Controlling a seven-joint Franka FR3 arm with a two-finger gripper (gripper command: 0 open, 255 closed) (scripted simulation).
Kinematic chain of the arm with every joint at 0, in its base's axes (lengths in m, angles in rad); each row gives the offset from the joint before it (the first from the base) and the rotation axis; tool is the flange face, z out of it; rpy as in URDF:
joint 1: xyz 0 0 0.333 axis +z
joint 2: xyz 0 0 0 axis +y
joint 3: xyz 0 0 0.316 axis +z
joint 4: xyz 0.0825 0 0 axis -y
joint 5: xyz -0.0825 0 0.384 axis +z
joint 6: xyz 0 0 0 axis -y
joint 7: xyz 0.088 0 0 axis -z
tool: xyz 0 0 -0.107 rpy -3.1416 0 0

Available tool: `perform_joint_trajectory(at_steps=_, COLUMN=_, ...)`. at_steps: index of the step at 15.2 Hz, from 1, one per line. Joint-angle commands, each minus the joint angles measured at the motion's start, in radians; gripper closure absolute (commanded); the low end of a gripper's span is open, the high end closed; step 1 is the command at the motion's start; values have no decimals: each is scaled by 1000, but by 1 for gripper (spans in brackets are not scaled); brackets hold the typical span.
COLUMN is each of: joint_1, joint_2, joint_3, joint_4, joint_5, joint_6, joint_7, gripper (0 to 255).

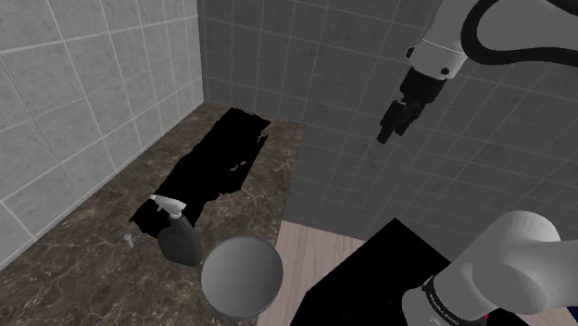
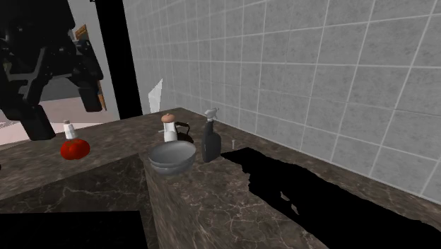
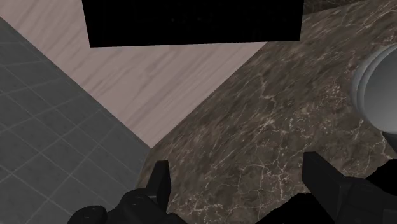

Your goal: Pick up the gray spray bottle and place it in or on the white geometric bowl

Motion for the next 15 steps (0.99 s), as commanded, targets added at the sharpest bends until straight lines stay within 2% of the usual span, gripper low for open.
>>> perform_joint_trajectory(at_steps=1, joint_1=0, joint_2=0, joint_3=0, joint_4=0, joint_5=0, joint_6=0, joint_7=0, gripper=0)
perform_joint_trajectory(at_steps=8, joint_1=71, joint_2=162, joint_3=106, joint_4=51, joint_5=63, joint_6=115, joint_7=57, gripper=0)
perform_joint_trajectory(at_steps=15, joint_1=127, joint_2=348, joint_3=208, joint_4=148, joint_5=93, joint_6=211, joint_7=113, gripper=0)
